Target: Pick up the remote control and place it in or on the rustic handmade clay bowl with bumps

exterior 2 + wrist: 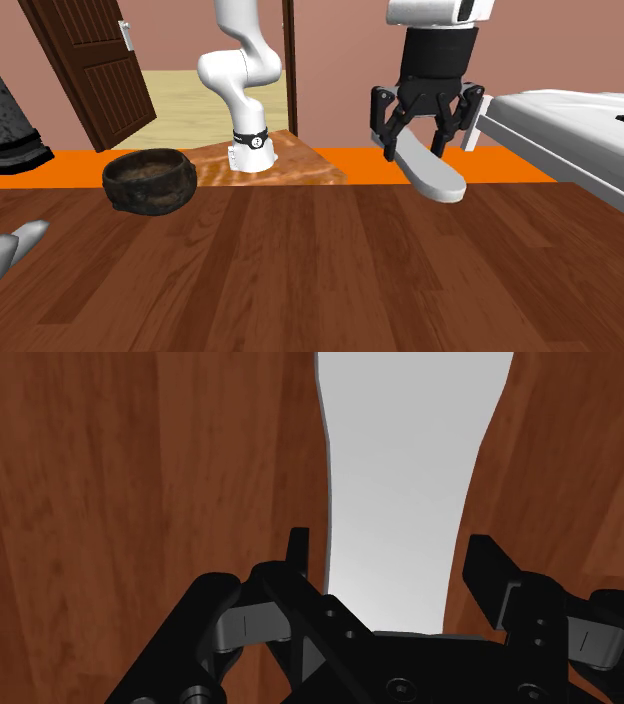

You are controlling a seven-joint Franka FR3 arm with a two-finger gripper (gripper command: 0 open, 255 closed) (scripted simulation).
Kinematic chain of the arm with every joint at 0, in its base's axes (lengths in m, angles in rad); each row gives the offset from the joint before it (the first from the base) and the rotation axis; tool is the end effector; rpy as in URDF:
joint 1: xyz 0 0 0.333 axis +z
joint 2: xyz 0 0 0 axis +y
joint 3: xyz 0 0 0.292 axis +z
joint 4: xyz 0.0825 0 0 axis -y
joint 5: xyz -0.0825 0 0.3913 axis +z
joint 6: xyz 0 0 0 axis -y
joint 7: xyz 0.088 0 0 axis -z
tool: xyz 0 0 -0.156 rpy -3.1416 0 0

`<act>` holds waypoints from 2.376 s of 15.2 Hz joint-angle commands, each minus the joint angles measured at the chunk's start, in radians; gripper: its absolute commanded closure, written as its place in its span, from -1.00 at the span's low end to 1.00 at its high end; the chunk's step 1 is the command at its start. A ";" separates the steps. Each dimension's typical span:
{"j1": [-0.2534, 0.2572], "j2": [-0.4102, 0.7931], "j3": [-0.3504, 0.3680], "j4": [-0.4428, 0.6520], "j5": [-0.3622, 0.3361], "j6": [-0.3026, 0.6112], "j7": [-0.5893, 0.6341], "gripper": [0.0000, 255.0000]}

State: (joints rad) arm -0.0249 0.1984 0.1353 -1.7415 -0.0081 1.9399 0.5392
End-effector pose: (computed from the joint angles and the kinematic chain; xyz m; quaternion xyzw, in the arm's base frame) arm 0.6177 0.0645 0.3838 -0.9771 0.2126 0.0022 0.0093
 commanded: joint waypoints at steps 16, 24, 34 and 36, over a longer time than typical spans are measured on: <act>-0.087 -0.225 -0.067 -0.164 0.030 -0.063 -0.161 1.00; -0.166 -0.381 -0.162 -0.333 0.023 -0.052 -0.332 1.00; -0.267 -0.499 -0.305 -0.441 -0.027 -0.063 -0.554 1.00; -0.287 -0.511 -0.337 -0.448 -0.039 -0.067 -0.600 1.00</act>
State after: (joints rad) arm -0.3023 -0.3056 -0.1866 -2.1859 -0.0411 1.8757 -0.0377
